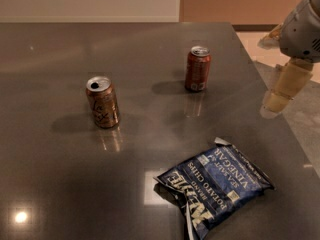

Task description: Knock coke can over

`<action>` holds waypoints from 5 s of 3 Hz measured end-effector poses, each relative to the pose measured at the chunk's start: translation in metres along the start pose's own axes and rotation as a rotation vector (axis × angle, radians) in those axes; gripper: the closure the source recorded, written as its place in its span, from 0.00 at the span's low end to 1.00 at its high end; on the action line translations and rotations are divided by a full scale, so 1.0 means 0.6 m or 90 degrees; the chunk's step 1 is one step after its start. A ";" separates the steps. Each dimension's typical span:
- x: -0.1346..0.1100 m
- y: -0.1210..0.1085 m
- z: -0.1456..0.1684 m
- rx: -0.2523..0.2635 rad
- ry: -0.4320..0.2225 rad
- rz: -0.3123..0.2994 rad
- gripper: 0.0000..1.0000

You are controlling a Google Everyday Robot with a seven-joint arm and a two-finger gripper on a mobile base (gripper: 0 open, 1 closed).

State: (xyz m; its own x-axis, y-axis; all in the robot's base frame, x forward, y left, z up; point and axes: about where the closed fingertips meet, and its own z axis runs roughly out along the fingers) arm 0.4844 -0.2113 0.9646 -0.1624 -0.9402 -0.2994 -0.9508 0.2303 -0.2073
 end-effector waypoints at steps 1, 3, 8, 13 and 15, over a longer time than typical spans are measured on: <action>-0.010 -0.053 0.028 -0.010 -0.046 -0.007 0.00; -0.037 -0.166 0.093 -0.021 -0.118 -0.006 0.00; -0.125 -0.242 0.226 -0.066 -0.248 0.043 0.00; -0.139 -0.170 0.169 -0.108 -0.141 -0.007 1.00; -0.105 -0.114 0.149 -0.079 0.045 -0.067 0.82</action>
Offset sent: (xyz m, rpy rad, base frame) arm 0.1217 0.0091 -0.0229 0.1798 -0.0268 0.0884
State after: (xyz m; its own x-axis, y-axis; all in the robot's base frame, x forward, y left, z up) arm 0.5833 -0.1456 0.9145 -0.0737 -0.9738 -0.2153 -0.9880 0.1007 -0.1171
